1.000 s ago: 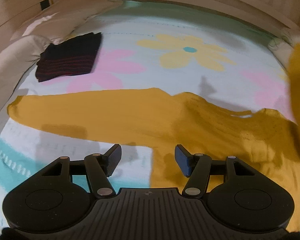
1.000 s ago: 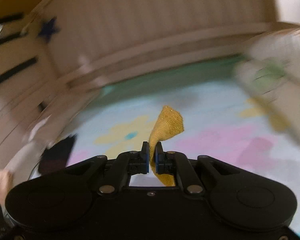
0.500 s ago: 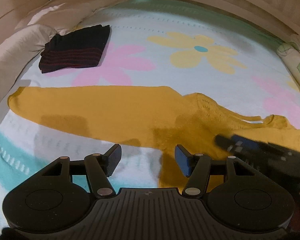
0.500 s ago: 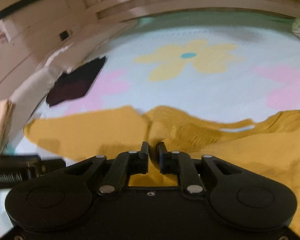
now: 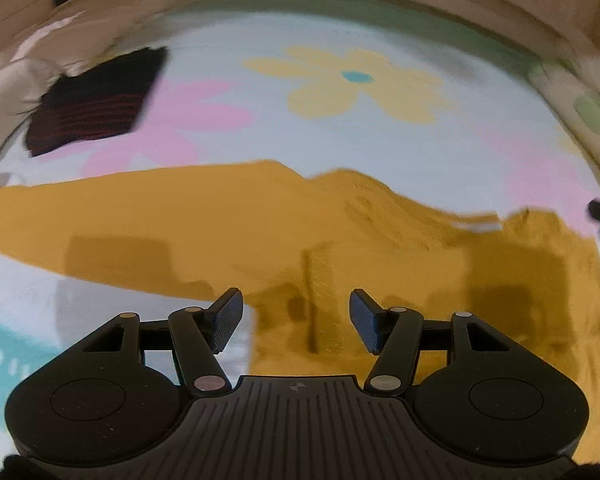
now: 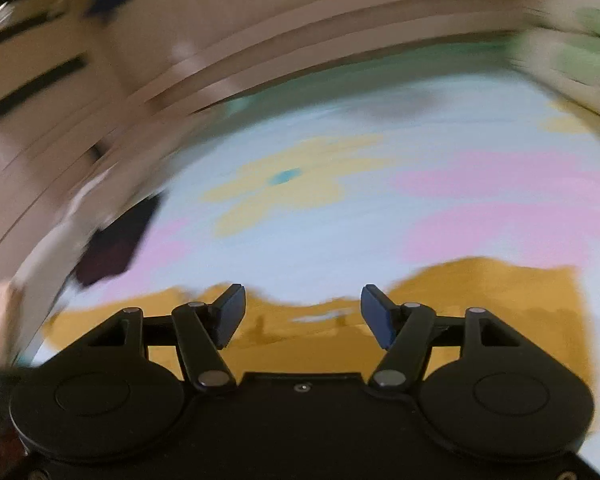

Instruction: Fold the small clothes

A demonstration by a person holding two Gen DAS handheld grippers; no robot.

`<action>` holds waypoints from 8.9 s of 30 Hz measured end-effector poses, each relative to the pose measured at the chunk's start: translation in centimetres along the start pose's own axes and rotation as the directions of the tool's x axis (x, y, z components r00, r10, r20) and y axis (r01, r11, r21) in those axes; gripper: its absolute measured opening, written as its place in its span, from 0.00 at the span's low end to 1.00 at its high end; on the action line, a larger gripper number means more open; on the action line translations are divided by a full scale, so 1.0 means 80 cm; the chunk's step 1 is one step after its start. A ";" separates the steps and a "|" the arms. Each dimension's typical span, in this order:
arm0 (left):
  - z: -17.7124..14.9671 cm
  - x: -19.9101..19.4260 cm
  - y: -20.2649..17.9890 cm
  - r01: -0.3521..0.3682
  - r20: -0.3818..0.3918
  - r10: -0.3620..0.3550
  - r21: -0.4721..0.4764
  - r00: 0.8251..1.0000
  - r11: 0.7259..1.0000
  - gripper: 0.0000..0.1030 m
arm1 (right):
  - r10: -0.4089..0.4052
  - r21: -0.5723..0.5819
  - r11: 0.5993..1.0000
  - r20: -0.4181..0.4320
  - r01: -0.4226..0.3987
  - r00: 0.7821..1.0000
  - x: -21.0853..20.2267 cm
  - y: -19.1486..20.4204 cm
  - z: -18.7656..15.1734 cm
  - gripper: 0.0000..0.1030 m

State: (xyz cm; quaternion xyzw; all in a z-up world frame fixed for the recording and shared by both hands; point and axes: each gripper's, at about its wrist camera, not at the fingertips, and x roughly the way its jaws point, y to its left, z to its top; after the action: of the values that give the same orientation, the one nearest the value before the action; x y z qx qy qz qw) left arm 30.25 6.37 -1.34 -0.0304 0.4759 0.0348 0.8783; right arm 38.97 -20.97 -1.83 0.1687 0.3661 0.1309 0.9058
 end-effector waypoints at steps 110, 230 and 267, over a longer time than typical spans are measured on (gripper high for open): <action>-0.004 0.015 0.258 -0.020 0.088 0.057 -0.376 0.995 0.926 0.68 | -0.081 -0.144 0.989 -0.249 0.046 0.965 -0.035 0.093 -0.078 1.00; 0.035 0.066 0.090 0.082 0.106 -0.073 -0.085 0.992 0.993 0.57 | -0.159 -0.028 0.987 -0.032 0.158 0.987 -0.034 -0.058 0.029 0.14; -0.026 0.061 0.064 0.152 -0.068 -0.146 0.091 0.987 0.984 0.91 | -0.277 -0.011 0.959 -0.267 0.284 0.923 -0.056 -0.151 -0.047 1.00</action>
State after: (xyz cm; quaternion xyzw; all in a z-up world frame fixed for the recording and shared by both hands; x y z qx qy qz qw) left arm 30.72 11.47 -6.62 -0.0250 0.5000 -0.0549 0.8639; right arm 34.53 -32.80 -6.45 0.1081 0.5064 0.0162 0.8554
